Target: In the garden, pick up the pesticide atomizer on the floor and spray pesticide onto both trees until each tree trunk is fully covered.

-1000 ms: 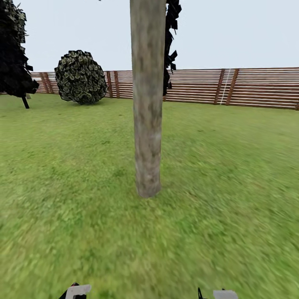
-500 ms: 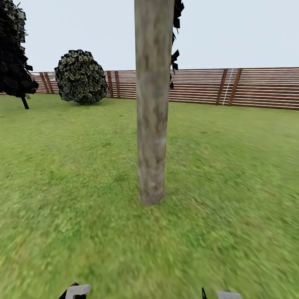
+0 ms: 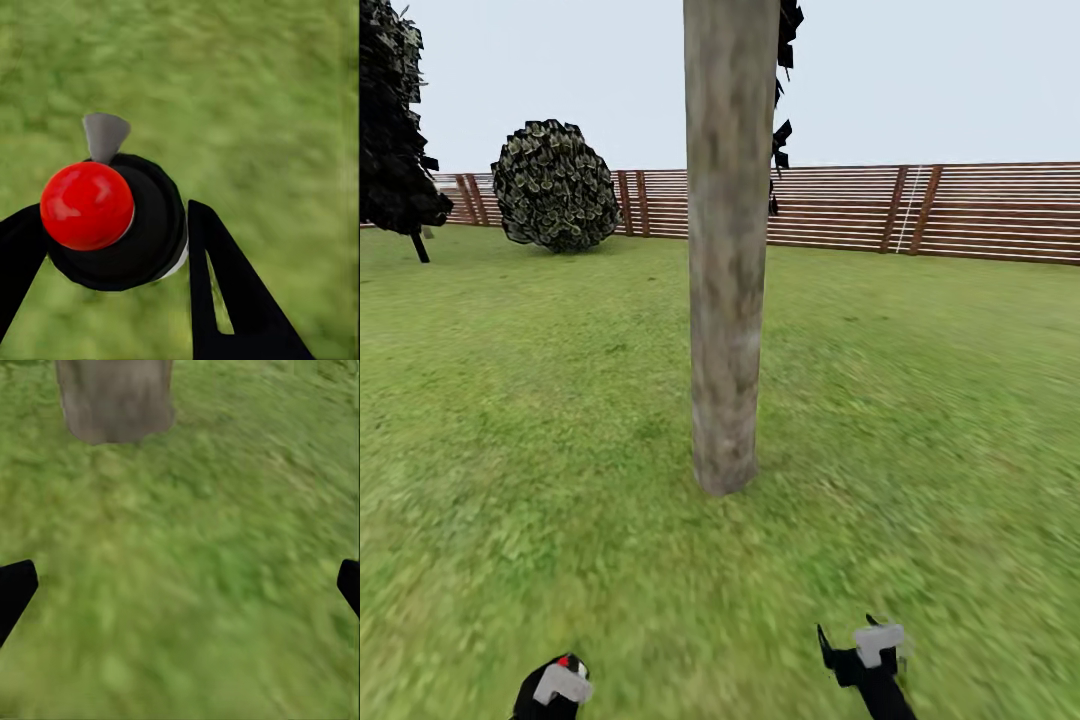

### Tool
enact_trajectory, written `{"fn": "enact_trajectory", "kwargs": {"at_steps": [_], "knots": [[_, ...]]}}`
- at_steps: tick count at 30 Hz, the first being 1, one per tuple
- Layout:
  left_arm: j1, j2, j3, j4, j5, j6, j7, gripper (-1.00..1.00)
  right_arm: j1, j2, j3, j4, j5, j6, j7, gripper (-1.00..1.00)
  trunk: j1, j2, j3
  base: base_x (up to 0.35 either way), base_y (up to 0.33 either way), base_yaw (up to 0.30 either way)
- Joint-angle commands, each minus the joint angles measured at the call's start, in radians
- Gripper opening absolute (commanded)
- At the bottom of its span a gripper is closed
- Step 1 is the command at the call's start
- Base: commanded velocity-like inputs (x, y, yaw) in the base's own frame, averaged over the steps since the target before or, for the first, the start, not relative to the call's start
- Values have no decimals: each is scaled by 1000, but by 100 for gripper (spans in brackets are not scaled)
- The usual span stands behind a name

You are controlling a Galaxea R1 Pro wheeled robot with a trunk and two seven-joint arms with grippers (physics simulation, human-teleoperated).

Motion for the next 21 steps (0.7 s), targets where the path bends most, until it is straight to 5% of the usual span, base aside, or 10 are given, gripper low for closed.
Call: {"fn": "enact_trajectory", "kwargs": {"at_steps": [1, 3, 6, 10, 11, 15, 21], "knots": [[-8, 4, 1, -5, -23, 1, -34, -100, -12, 0, 1, -7, 35, 7, 59, 100, 0, 0, 0, 0, 0, 0], [-28, 22, 1, -12, -67, 2, -111, -100, -43, 1, 2, -21, 107, 49, 164, 100, 0, 0, 0, 0, 0, 0], [-64, 36, 1, -14, -124, 4, -247, -100, -86, 3, 4, -38, 159, 144, 263, 100, 0, 0, 0, 0, 0, 0], [-118, 39, 2, -13, -188, 33, -419, -100, -153, 4, 4, -44, 190, 241, 458, 100, 0, 0, 0, 0, 0, 0], [-149, 38, 2, -15, -220, 79, -508, -100, -196, 5, 4, -45, 201, 284, 596, 100, 0, 0, 0, 0, 0, 0], [-243, 34, 1, -25, -307, 181, -711, -100, -274, 11, 5, -47, 215, 353, 830, 100, 0, 0, 0, 0, 0, 0], [-303, 36, 1, -68, -426, 269, -881, -100, -287, 10, 3, -44, 211, 359, 865, 100, 0, 0, 0, 0, 0, 0]]}}
